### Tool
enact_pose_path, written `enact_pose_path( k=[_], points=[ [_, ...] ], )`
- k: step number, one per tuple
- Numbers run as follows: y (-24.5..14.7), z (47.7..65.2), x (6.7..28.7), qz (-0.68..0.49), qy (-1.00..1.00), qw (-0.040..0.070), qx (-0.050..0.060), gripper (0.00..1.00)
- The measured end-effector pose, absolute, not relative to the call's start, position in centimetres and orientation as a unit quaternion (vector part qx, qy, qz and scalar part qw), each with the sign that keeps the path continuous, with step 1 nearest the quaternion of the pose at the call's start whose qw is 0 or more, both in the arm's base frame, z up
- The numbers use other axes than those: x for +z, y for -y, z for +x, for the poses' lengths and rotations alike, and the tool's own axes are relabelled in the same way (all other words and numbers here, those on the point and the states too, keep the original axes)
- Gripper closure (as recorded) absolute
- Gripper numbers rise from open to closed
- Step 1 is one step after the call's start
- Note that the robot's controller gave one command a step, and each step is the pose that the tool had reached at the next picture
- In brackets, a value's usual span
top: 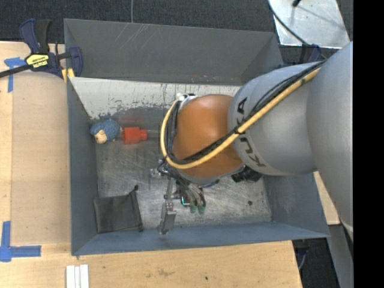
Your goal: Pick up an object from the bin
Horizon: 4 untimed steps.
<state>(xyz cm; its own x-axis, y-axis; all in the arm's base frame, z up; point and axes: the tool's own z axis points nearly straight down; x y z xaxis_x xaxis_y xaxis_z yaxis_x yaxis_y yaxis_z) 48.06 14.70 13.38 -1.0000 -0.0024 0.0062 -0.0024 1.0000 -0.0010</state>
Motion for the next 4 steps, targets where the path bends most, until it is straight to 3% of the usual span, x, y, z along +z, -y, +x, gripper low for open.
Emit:
enact_pose_path(
  k=[1, 2, 3, 4],
  points=[
    [-23.7, 55.7, 7.7, 0.063, 0.998, -0.002, -0.002, 0.0],
    [-22.9, 49.1, 11.4, 0.439, 0.898, 0.0, 0.0, 0.0],
    [-20.6, 51.2, 8.8, 0.63, 0.777, -0.001, 0.0, 0.0],
    [-22.1, 52.6, 7.2, 0.763, 0.647, -0.003, 0.001, 0.0]
  ],
)
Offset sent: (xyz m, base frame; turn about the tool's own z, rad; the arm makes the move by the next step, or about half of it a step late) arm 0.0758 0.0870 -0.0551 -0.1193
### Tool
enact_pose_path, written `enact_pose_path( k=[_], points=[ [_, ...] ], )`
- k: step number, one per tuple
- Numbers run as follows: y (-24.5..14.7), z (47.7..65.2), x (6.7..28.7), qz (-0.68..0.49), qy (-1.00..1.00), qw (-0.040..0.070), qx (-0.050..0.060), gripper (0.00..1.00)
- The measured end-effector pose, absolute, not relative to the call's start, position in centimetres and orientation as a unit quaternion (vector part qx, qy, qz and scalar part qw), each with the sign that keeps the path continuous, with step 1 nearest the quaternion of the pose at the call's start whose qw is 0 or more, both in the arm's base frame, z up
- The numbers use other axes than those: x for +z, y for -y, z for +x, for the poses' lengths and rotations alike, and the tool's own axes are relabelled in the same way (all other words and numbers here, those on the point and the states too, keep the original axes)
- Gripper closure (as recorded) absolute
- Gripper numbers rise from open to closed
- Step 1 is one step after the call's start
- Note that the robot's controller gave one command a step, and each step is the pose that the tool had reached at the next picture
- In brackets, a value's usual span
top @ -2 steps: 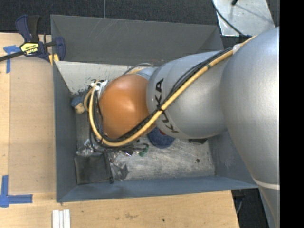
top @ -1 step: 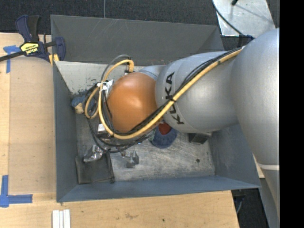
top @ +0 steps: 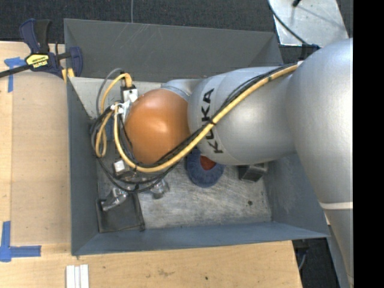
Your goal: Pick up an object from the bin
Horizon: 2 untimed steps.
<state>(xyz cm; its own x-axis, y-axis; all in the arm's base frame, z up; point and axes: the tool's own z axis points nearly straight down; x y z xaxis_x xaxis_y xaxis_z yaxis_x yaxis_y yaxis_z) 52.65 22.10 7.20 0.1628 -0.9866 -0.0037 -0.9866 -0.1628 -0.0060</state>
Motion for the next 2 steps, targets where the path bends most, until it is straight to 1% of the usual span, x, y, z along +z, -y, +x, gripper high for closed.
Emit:
enact_pose_path(
  k=[1, 2],
  points=[
    [-22.7, 52.6, 7.5, -0.763, -0.647, 0.009, 0.002, 1.0],
    [-19.8, 51.1, 25.6, -0.836, -0.549, 0.004, -0.002, 1.0]
  ],
)
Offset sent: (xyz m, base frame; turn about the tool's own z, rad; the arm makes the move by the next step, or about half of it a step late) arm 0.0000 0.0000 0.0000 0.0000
